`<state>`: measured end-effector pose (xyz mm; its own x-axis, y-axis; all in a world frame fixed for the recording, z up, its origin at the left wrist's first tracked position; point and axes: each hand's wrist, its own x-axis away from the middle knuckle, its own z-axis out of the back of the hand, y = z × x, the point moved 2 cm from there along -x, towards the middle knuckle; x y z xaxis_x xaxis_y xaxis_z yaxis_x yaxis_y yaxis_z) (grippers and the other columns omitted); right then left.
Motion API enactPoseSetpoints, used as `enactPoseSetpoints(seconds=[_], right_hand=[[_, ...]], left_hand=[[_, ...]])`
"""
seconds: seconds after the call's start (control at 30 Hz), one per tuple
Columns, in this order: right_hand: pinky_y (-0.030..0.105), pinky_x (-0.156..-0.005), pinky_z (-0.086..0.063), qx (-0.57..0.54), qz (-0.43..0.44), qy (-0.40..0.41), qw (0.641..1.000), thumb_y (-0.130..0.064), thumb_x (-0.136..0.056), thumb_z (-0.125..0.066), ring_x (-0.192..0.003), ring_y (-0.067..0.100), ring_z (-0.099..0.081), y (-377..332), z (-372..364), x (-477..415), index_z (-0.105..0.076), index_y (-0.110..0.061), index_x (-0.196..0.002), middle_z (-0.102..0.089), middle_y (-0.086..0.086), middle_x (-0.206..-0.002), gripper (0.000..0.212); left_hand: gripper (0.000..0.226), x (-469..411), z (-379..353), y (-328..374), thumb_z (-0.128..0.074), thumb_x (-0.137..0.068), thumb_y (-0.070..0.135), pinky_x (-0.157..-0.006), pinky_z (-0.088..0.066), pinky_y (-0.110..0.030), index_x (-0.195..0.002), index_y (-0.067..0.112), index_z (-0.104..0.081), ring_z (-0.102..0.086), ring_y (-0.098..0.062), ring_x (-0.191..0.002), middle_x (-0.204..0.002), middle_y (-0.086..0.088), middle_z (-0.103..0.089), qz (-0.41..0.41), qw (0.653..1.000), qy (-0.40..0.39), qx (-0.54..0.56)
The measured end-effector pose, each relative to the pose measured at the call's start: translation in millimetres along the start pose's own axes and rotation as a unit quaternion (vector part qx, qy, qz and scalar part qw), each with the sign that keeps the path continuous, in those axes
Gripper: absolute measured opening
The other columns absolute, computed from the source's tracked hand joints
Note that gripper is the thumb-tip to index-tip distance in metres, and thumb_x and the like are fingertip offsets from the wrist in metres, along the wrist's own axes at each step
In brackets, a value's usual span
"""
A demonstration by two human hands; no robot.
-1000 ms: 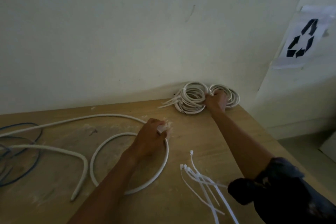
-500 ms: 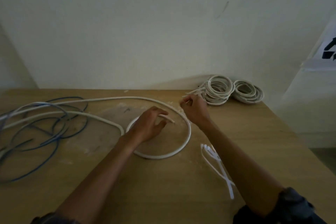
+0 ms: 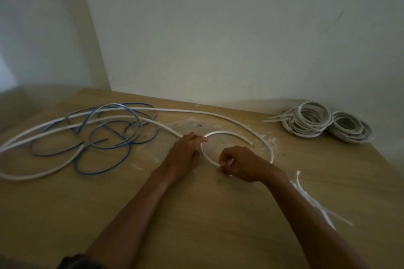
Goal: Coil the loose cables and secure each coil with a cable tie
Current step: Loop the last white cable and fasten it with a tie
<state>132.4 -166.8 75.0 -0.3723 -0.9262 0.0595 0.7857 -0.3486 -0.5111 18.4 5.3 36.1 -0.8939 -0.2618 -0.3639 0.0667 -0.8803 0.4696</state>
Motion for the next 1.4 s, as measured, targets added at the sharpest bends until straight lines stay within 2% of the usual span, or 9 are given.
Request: enactPoseSetpoints(seconds=[0.2,0.33,0.47,0.63,0.73,0.83,1.07,1.27,1.4], right_hand=[[0.019,-0.052,-0.04,-0.139,0.08,0.178,0.971,-0.025,-0.094,-0.071,-0.051,0.002,-0.05,-10,51,14,-0.073,-0.023,-0.084,-0.07,-0.006,-0.067,0.01],[0.025,-0.059,-0.044,-0.062,0.04,0.121,0.99,-0.034,-0.084,-0.081,-0.058,0.001,-0.057,20,58,15,-0.076,-0.027,-0.081,-0.071,-0.007,-0.069,0.008],[0.029,-0.07,-0.043,-0.028,0.004,0.214,0.976,-0.017,-0.093,-0.07,-0.072,0.003,-0.063,62,42,5,-0.069,-0.035,-0.081,-0.07,-0.014,-0.078,0.022],[0.033,-0.072,-0.049,-0.071,0.026,0.31,0.948,-0.029,-0.101,-0.058,-0.08,0.008,-0.067,61,35,-7,-0.07,-0.026,-0.093,-0.072,-0.009,-0.085,0.014],[0.036,-0.072,-0.056,-0.079,0.015,0.37,0.926,-0.029,-0.095,-0.049,-0.075,0.007,-0.07,56,37,-8,-0.067,-0.028,-0.09,-0.072,-0.014,-0.076,0.019],[0.042,-0.066,-0.058,-0.092,-0.04,0.461,0.882,-0.022,-0.1,-0.051,-0.064,0.012,-0.069,54,58,-4,-0.065,-0.027,-0.089,-0.069,-0.011,-0.066,0.018],[0.029,-0.051,-0.05,-0.164,-0.044,0.479,0.861,-0.045,-0.107,-0.037,-0.046,0.006,-0.056,43,67,3,-0.066,-0.017,-0.085,-0.056,-0.002,-0.058,0.046],[0.027,-0.049,-0.038,-0.468,-0.05,0.368,0.802,-0.039,-0.11,-0.034,-0.054,0.014,-0.04,30,57,-9,-0.057,-0.009,-0.086,-0.04,0.001,-0.061,0.045],[0.028,-0.051,-0.038,-0.585,-0.055,0.31,0.748,-0.037,-0.11,-0.036,-0.053,0.015,-0.041,23,56,-10,-0.055,-0.007,-0.088,-0.041,0.001,-0.058,0.042]], left_hand=[[0.022,-9,3,21,-0.049,-0.1,0.032,-0.078,-0.044,-0.025,-0.103,0.014,-0.062,-0.054,-0.014,-0.093,-0.101,-0.001,-0.06,-0.079,0.99,0.097,0.058],[0.021,-4,23,30,-0.05,-0.107,0.026,-0.059,-0.035,-0.021,-0.086,0.023,-0.05,-0.043,-0.011,-0.062,-0.073,-0.001,-0.046,0.0,0.961,0.197,0.195],[0.027,-3,32,7,-0.048,-0.107,0.026,-0.057,-0.04,-0.026,-0.081,0.019,-0.047,-0.044,-0.01,-0.056,-0.064,0.001,-0.045,0.153,0.897,0.225,0.349],[0.017,-7,19,-2,-0.043,-0.107,0.012,-0.051,-0.045,-0.027,-0.091,0.014,-0.05,-0.04,-0.015,-0.057,-0.069,-0.003,-0.042,0.278,0.716,0.216,0.603],[0.016,2,18,-4,-0.046,-0.106,0.006,-0.064,-0.062,-0.037,-0.121,0.012,-0.043,-0.064,-0.019,-0.065,-0.094,-0.013,-0.061,0.24,0.798,0.253,0.491],[0.007,5,16,-2,-0.049,-0.106,0.008,-0.066,-0.063,-0.044,-0.112,0.006,-0.048,-0.071,-0.023,-0.071,-0.096,-0.015,-0.064,0.121,0.9,0.26,0.329],[0.048,1,-9,11,-0.056,-0.094,0.014,-0.096,-0.052,-0.036,-0.141,0.017,-0.05,-0.052,-0.011,-0.114,-0.129,-0.002,-0.049,0.032,0.988,0.069,0.132],[0.088,0,-29,18,-0.057,-0.079,0.073,-0.118,-0.023,-0.066,-0.152,0.027,-0.043,-0.011,-0.046,-0.152,-0.161,-0.026,-0.021,0.058,0.978,0.054,-0.195],[0.082,-6,-26,29,-0.071,-0.08,0.06,-0.118,-0.012,-0.068,-0.152,0.031,-0.044,-0.007,-0.044,-0.154,-0.163,-0.024,-0.024,-0.073,0.965,0.11,-0.227]])
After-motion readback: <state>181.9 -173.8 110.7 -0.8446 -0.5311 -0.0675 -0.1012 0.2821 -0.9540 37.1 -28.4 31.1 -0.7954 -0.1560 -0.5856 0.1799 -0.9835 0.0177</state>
